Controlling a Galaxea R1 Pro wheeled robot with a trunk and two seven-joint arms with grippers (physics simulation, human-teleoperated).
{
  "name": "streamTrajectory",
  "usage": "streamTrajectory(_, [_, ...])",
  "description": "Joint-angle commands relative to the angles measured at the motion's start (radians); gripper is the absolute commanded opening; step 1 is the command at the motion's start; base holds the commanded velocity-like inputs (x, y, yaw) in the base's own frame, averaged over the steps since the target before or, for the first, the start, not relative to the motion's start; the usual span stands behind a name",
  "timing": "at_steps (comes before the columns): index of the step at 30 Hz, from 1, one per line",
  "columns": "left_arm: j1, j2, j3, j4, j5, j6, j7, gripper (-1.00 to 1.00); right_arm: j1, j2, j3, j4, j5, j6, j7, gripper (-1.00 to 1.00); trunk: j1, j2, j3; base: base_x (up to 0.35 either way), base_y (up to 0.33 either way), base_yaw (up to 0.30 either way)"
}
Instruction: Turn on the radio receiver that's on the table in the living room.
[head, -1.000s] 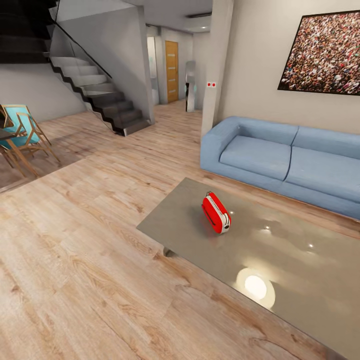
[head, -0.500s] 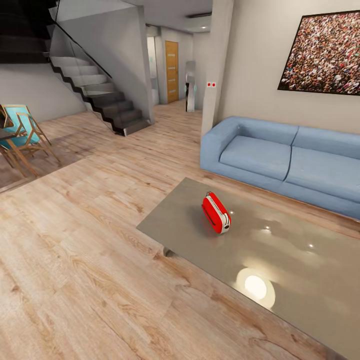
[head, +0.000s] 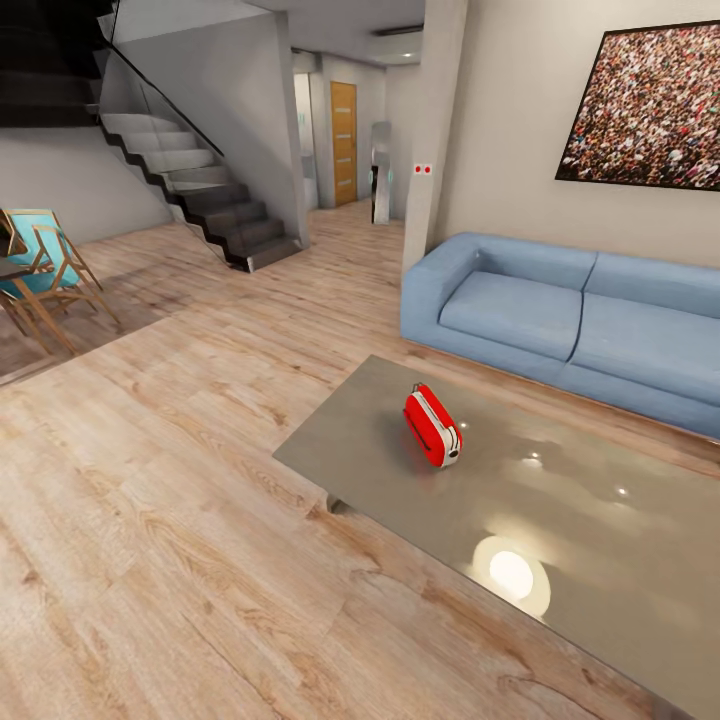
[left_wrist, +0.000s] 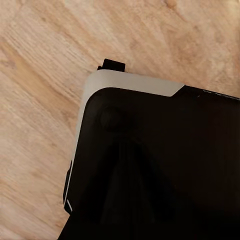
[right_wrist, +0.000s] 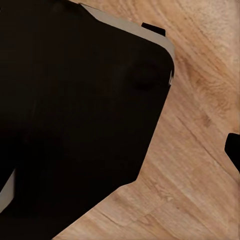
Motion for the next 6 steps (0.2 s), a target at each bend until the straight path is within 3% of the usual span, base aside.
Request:
streamTrajectory(1, [0.0,0.0,0.0,0.0,0.0,0.0,0.0,-1.0,0.0,0.0,0.0,0.0,0.0,0.0,0.0,1.0,0.0,0.0,0.0,0.0,0.0,0.0])
streamTrajectory(6, [0.0,0.0,0.0,0.0,0.0,0.0,0.0,-1.0,0.0,0.001,-0.002,0.0,-0.001,0.0,0.0,1.0,0.0,0.0,0.0,0.0,0.0,0.0])
